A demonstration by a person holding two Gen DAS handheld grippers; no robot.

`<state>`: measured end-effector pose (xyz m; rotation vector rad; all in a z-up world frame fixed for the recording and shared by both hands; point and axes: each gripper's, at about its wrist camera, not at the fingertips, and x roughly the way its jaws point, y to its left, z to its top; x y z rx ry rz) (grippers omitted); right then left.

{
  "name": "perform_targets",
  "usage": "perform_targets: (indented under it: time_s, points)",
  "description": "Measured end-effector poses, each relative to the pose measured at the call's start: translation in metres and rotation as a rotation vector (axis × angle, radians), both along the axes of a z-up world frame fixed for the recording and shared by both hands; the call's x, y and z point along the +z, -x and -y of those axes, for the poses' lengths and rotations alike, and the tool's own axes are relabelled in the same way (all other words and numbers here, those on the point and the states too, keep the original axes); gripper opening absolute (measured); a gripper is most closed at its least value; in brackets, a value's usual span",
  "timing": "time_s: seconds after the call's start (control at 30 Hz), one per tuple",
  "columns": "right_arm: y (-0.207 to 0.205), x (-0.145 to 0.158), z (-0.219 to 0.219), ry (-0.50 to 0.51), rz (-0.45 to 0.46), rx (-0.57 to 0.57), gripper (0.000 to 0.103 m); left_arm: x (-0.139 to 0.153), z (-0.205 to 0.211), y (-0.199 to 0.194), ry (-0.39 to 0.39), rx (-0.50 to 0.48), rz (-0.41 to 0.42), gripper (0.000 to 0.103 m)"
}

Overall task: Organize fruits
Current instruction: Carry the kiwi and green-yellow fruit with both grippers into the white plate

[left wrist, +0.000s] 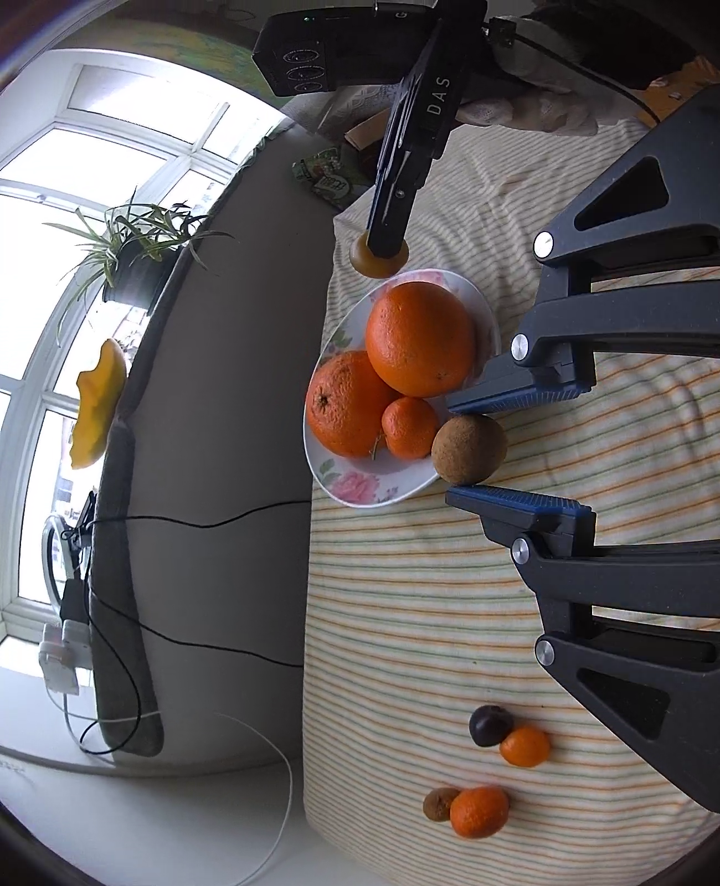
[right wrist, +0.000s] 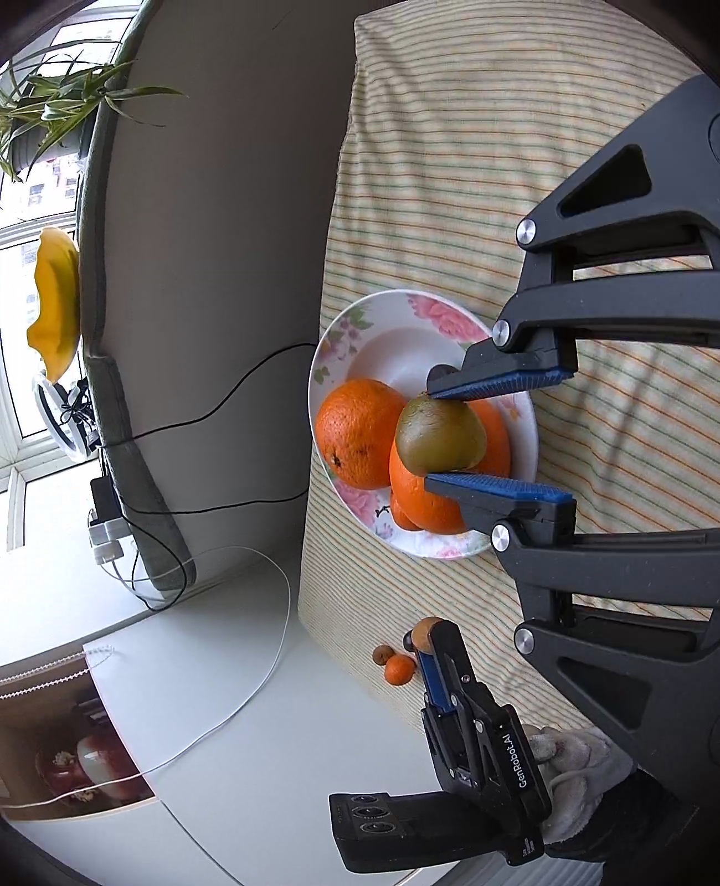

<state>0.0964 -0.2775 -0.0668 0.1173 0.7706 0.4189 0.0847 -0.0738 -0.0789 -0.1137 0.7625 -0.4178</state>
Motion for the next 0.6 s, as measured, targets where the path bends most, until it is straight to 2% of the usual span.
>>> perform_targets:
  time_s: [0.6]
  points:
    - [-0.043,-0.025,0.015,-0.011,-0.056,-0.026,0.027,-0.006,0.006,-0.044,-0.03,0.001,-0.016,0.025]
